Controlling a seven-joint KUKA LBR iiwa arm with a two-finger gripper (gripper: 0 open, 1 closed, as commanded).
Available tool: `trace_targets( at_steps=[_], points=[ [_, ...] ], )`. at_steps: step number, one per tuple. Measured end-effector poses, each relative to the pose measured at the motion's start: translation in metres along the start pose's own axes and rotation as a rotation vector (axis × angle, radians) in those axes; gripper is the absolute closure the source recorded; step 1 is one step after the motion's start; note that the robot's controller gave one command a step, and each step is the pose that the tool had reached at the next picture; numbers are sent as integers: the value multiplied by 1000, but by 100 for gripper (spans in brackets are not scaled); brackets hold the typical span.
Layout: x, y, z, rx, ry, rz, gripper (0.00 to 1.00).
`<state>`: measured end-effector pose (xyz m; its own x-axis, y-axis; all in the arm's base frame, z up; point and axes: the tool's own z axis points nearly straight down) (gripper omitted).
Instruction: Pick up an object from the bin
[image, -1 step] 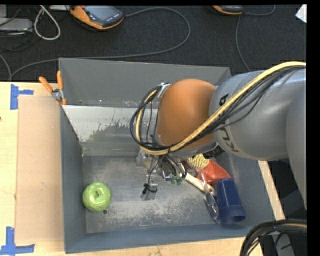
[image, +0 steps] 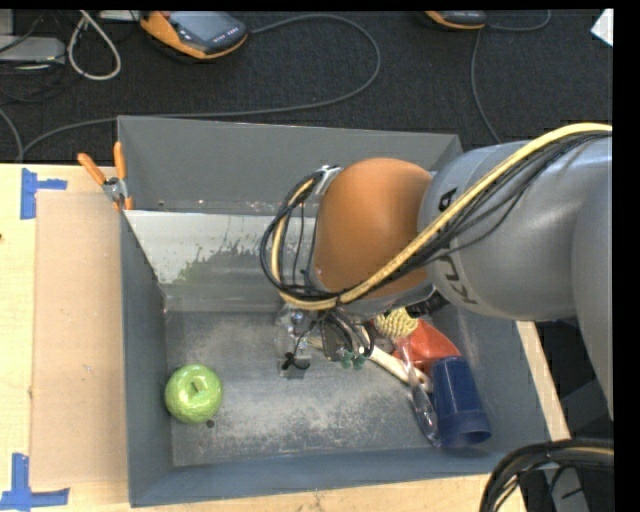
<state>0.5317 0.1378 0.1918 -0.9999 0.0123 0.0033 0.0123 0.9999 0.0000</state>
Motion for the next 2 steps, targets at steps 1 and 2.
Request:
trace_targets(
  at_steps=[1, 2],
  points=[
    [0, 0, 0, 0, 0, 0, 100],
    [2, 65, 46, -1, 7, -44, 100]
  ],
)
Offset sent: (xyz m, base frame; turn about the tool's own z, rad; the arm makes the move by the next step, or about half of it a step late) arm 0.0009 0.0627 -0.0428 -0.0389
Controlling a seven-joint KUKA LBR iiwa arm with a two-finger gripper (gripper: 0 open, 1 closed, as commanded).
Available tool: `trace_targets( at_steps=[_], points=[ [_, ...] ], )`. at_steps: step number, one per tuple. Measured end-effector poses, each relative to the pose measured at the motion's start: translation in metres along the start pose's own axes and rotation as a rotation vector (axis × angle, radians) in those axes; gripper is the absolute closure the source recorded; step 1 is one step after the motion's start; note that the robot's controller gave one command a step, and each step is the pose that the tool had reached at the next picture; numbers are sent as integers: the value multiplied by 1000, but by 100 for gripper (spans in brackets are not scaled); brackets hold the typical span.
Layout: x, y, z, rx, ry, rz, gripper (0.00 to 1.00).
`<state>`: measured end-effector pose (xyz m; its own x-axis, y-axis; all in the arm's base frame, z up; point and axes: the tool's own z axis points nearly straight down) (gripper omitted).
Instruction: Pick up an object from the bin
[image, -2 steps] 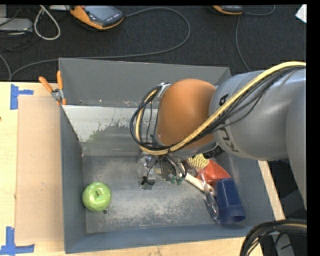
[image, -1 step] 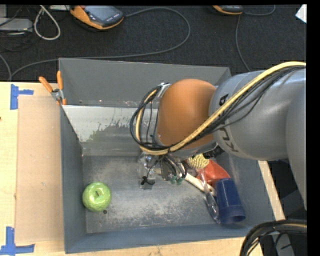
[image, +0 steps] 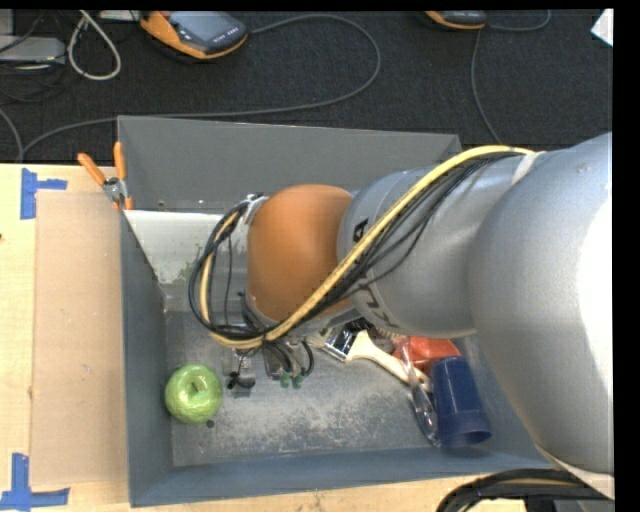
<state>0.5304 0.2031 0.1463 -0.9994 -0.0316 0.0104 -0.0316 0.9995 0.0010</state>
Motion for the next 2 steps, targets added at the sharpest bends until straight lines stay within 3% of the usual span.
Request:
trace_targets(
  at_steps=[1, 2],
  points=[
    [33, -31, 11, 6, -5, -97, 0],
    [32, -30, 11, 5, -8, -96, 0]
  ],
)
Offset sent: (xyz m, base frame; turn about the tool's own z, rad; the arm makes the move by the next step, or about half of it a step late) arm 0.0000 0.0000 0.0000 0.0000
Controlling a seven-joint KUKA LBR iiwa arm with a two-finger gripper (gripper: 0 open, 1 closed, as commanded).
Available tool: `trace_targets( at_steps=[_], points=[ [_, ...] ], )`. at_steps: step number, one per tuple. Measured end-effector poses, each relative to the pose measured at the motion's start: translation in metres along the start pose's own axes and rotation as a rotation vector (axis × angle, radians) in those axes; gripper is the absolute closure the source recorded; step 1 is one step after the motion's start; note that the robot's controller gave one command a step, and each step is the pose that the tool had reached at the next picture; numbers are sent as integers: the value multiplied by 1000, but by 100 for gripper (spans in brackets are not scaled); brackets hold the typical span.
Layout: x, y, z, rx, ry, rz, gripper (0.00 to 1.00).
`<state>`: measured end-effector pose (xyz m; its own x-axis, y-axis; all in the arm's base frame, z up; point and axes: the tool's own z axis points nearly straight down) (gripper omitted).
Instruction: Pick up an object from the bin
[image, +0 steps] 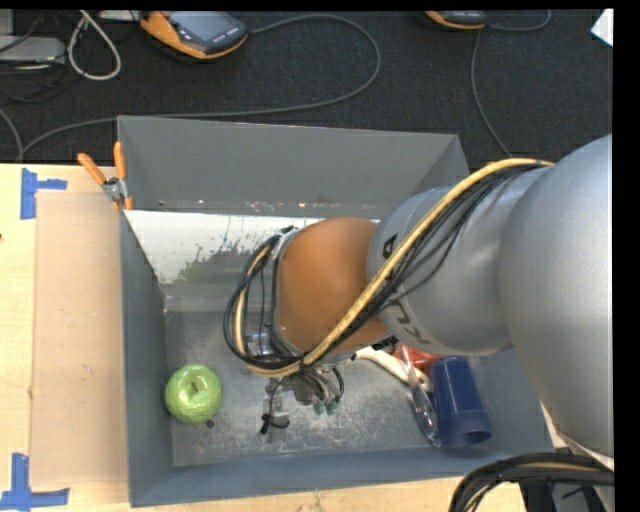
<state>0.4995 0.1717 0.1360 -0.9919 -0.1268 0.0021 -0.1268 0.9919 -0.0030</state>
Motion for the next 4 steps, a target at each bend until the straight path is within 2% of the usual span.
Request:
trace_targets(
  at_steps=[1, 2, 3, 4],
  points=[
    [7, 31, 67, 0, -1, -16, 0],
    [12, 37, 65, 0, -13, 17, 0],
    [7, 40, 45, 0, -2, -12, 0],
    [0, 50, -73, 1, -7, -34, 100]
  ],
)
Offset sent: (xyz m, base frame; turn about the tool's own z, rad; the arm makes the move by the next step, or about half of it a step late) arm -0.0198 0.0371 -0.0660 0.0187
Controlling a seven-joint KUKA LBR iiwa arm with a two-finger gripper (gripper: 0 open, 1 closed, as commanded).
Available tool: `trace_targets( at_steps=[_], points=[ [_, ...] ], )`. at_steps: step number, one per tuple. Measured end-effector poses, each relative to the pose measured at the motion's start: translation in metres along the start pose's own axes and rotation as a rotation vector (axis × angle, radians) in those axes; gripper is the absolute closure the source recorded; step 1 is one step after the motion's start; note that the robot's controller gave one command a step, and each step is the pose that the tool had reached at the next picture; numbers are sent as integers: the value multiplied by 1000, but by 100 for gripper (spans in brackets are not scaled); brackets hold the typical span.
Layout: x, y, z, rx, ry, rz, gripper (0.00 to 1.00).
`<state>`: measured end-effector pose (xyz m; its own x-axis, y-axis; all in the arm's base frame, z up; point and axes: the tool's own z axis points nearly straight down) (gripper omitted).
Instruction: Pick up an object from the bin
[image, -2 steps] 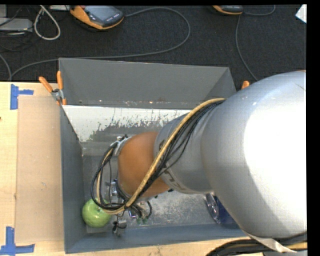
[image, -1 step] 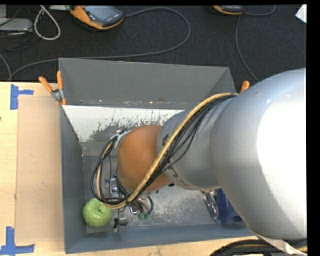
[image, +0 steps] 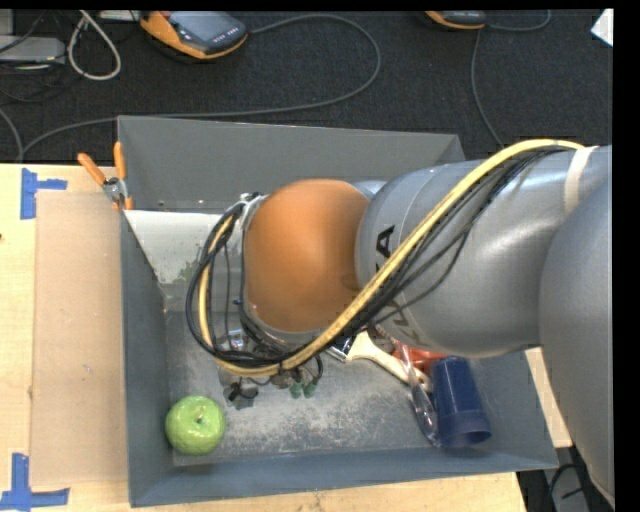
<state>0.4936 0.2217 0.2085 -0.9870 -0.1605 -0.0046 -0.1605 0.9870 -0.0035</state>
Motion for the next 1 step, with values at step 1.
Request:
trace_targets(
  at_steps=[1],
  points=[
    [0, 0, 0, 0, 0, 0, 100]
  ],
)
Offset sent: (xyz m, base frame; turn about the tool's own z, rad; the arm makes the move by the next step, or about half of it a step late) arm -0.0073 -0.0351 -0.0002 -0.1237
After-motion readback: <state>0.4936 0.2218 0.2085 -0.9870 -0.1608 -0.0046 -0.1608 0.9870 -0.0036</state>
